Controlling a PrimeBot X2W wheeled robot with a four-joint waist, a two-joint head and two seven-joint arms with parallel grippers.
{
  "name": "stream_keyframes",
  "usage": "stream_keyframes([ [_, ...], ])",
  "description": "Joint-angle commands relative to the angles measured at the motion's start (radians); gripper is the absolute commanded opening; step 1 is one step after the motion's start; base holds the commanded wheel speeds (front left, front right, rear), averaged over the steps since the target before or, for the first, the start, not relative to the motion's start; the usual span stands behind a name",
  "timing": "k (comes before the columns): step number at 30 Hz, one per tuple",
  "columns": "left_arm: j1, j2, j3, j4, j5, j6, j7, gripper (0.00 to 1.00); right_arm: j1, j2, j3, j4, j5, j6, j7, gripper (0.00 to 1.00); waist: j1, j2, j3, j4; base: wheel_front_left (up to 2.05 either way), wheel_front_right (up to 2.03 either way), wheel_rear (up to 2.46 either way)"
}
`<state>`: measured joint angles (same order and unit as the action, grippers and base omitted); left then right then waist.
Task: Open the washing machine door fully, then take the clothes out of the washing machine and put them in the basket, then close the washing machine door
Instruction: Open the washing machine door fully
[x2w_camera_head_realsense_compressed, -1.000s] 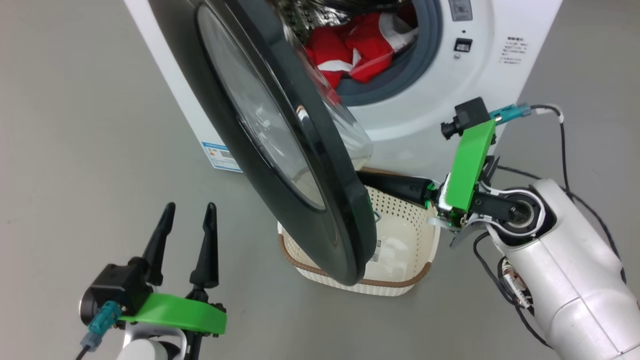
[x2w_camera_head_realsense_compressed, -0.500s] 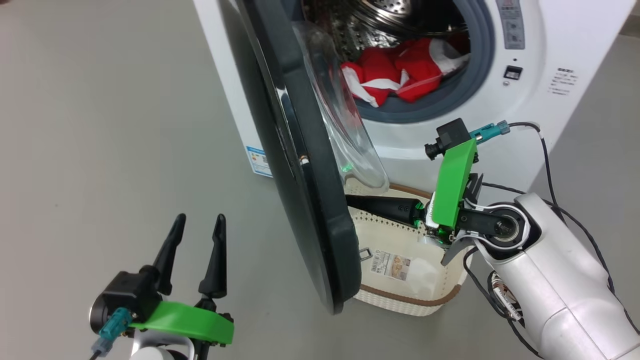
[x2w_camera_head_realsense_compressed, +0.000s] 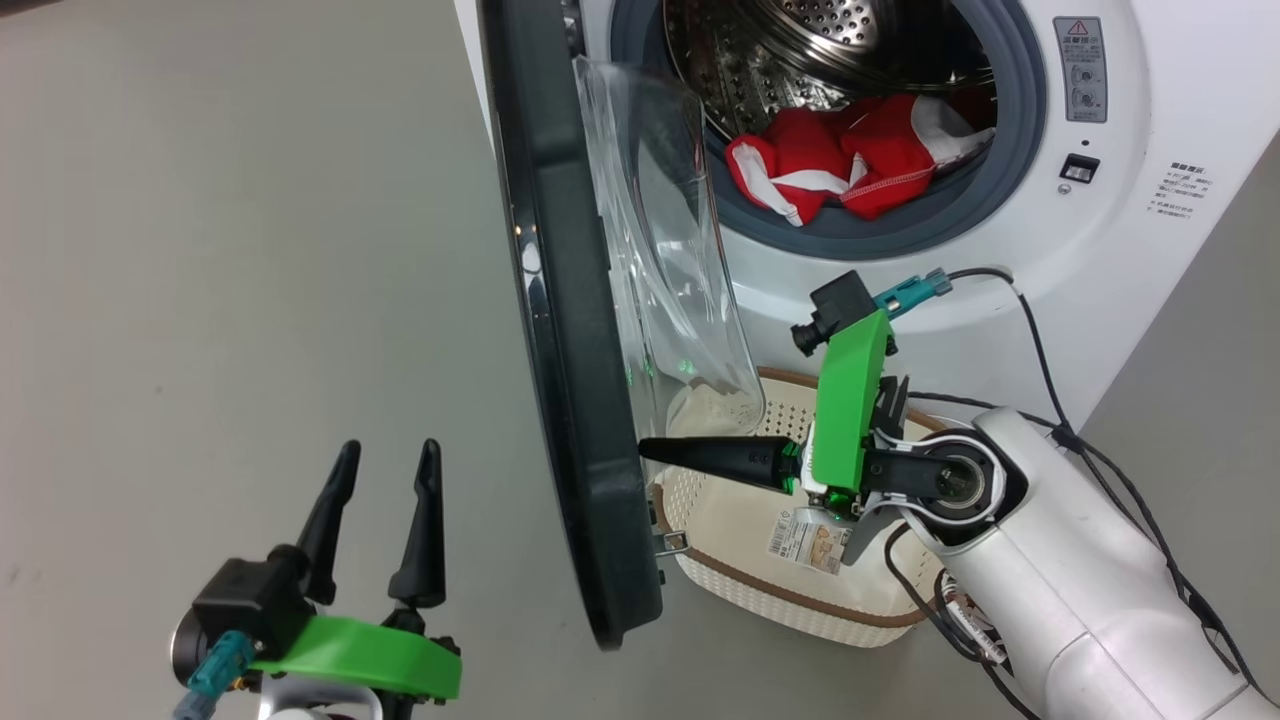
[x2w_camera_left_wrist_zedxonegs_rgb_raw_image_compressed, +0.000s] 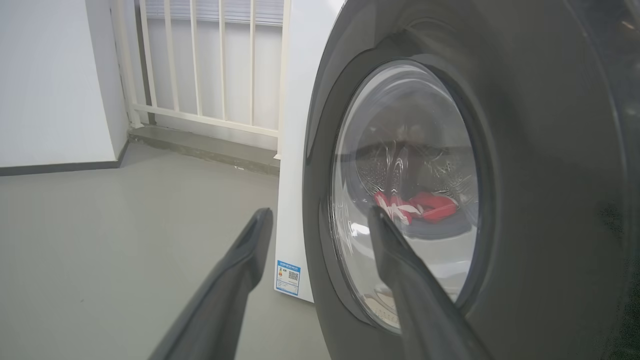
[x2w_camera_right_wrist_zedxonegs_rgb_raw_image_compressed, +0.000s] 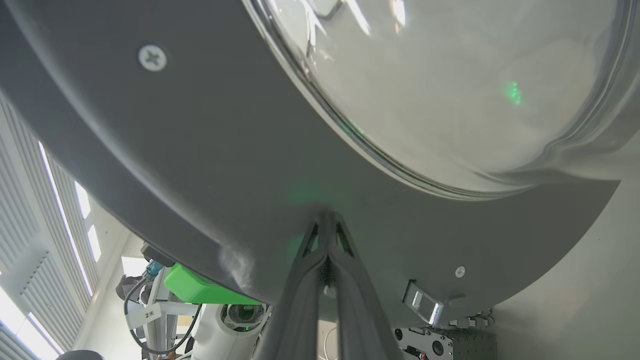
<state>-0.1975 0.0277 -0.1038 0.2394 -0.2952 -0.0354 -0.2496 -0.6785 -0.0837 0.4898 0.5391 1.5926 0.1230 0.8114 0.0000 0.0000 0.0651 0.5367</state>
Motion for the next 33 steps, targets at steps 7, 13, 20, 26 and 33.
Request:
stream_keyframes([
  [7,0.01,0.022,0.045,-0.047,-0.013,0.011,-0.012,1.0,-0.04,0.033,0.063,-0.014,0.033,0.008,-0.008,0.0,0.0,0.0,0.004,0.006,0.0,0.0,0.0],
  [13,0.019,0.022,0.042,-0.048,-0.015,0.014,-0.012,1.0,-0.047,0.033,0.094,-0.013,0.06,0.008,-0.025,0.0,0.0,0.0,-0.003,0.003,0.0,0.0,0.0],
  [20,0.015,0.022,0.032,-0.034,-0.017,0.011,-0.012,1.0,-0.039,0.032,0.085,-0.001,0.042,0.008,-0.065,0.0,0.0,0.0,-0.016,-0.004,0.0,0.0,0.0],
  [26,0.011,0.022,0.024,-0.02,-0.015,0.007,-0.012,1.0,-0.022,-0.01,0.074,-0.015,-0.024,0.008,-0.135,1.0,0.0,0.0,-0.027,-0.01,0.0,0.0,0.0],
  [33,0.017,0.022,0.024,0.005,-0.006,0.0,-0.012,1.0,0.064,-0.115,0.111,-0.092,-0.18,0.008,-0.359,1.0,0.0,0.0,-0.047,-0.019,0.0,0.0,0.0],
])
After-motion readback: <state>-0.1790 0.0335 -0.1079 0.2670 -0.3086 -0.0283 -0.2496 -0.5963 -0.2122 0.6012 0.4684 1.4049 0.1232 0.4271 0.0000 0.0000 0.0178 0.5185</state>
